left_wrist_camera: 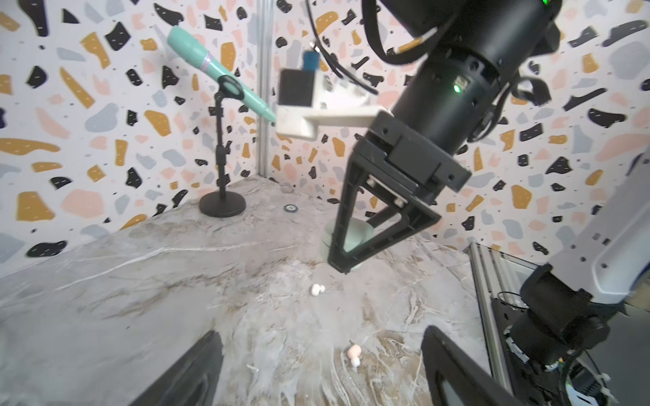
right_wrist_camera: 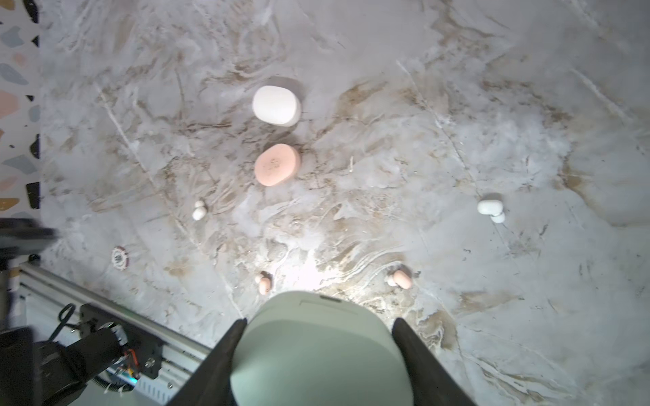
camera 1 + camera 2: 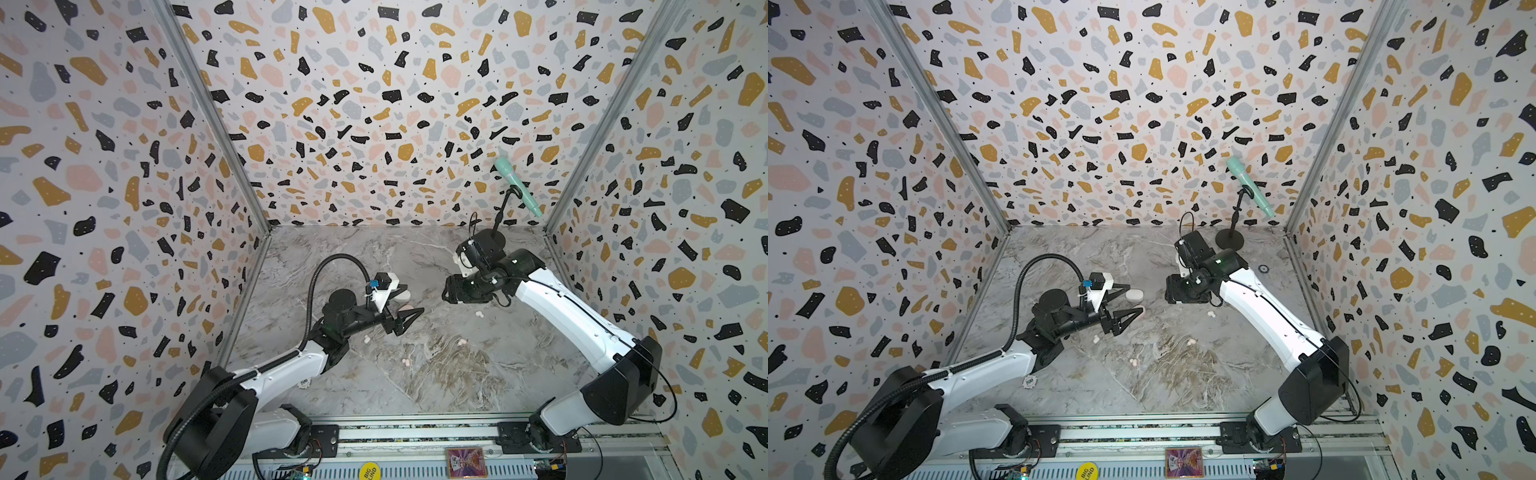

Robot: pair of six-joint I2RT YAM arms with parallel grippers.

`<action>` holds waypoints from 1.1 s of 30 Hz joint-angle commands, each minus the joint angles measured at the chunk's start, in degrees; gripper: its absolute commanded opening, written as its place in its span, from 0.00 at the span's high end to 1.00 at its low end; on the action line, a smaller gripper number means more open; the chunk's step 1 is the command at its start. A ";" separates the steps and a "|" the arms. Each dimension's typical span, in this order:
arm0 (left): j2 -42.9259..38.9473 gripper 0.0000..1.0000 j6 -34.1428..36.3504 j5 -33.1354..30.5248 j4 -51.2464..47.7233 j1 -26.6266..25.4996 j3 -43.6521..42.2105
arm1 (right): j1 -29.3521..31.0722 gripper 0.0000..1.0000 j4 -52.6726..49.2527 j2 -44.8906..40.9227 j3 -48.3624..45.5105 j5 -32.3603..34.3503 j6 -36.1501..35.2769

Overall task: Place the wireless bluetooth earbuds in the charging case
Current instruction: 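Lower the mint-green case onto the table and open the right gripper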

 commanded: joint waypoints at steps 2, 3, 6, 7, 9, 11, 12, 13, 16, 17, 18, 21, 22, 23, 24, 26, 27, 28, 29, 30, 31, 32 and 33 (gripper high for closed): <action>-2.69 0.08 3.45 -7.67 -10.08 -0.23 1.43 | -1.63 0.52 9.49 -2.79 -9.78 1.23 -1.47; -3.18 0.08 3.40 -8.14 -10.35 -0.23 1.27 | -1.86 0.52 11.58 -2.63 -12.14 1.23 -1.42; -4.05 0.06 3.16 -8.74 -10.20 -0.23 0.90 | -1.97 0.52 16.98 -1.07 -17.69 1.69 -1.42; -4.14 0.06 2.94 -8.93 -10.15 -0.23 0.90 | -1.90 0.52 18.23 -0.25 -18.91 2.17 -1.53; -4.40 0.06 2.83 -9.11 -10.13 -0.25 0.90 | -1.88 0.52 20.63 1.14 -20.77 3.06 -1.71; -4.65 0.06 2.70 -9.30 -9.98 -0.23 0.82 | -1.88 0.52 23.00 2.46 -22.01 4.14 -1.90; -4.74 0.05 2.80 -9.34 -9.82 -0.25 0.72 | -1.88 0.52 23.79 3.41 -22.19 4.70 -1.97; -4.67 0.05 2.76 -9.48 -9.68 -0.23 0.64 | -1.88 0.52 24.42 4.25 -22.28 4.96 -2.14; -4.51 0.05 2.77 -9.55 -9.84 -0.23 0.89 | -1.88 0.52 25.91 6.94 -22.54 5.59 -2.57; -4.50 0.05 2.72 -9.60 -9.84 -0.23 0.90 | -1.88 0.52 26.41 7.79 -22.65 5.74 -2.76; -4.49 0.05 2.64 -9.64 -9.84 -0.23 0.90 | -1.88 0.52 26.85 8.41 -22.88 6.00 -2.78; -4.71 0.04 2.37 -10.11 -9.83 -0.23 0.68 | -1.86 0.51 28.00 9.81 -23.55 6.90 -2.95; -4.67 0.04 2.37 -10.19 -9.86 -0.24 0.65 | -1.86 0.50 28.28 10.20 -23.72 7.19 -2.82; -4.75 0.04 2.37 -10.41 -9.86 -0.25 0.52 | -1.83 0.49 28.57 10.62 -23.98 7.32 -2.84; -4.76 0.04 2.31 -10.35 -9.80 -0.23 0.47 | -1.87 0.46 28.71 11.02 -24.07 7.29 -2.84; -4.93 0.04 2.26 -10.47 -9.75 -0.23 0.37 | -1.79 0.37 28.84 11.45 -24.36 7.09 -2.72; -5.07 0.04 2.28 -10.67 -9.80 -0.24 0.35 | -1.84 0.33 28.96 11.45 -24.52 6.92 -2.70; -5.18 0.04 2.28 -10.67 -9.75 -0.25 0.37 | -1.80 0.29 28.89 11.38 -24.61 6.88 -2.59; -5.28 0.03 2.28 -10.76 -9.66 -0.23 0.30 | -1.81 0.25 28.69 11.20 -24.66 6.81 -2.51; -5.44 0.03 2.28 -10.79 -9.66 -0.23 0.29 | -1.79 0.22 28.50 10.87 -24.56 6.83 -2.50; -5.53 0.03 2.24 -10.82 -9.66 -0.22 0.20 | -1.86 0.20 28.29 10.54 -24.52 6.89 -2.39; -5.59 0.03 2.23 -11.02 -9.71 -0.19 0.19 | -1.85 0.19 27.88 10.20 -24.39 6.89 -2.26; -5.72 0.03 2.37 -11.17 -9.84 -0.15 0.19 | -1.82 0.18 27.42 9.72 -24.15 6.98 -2.25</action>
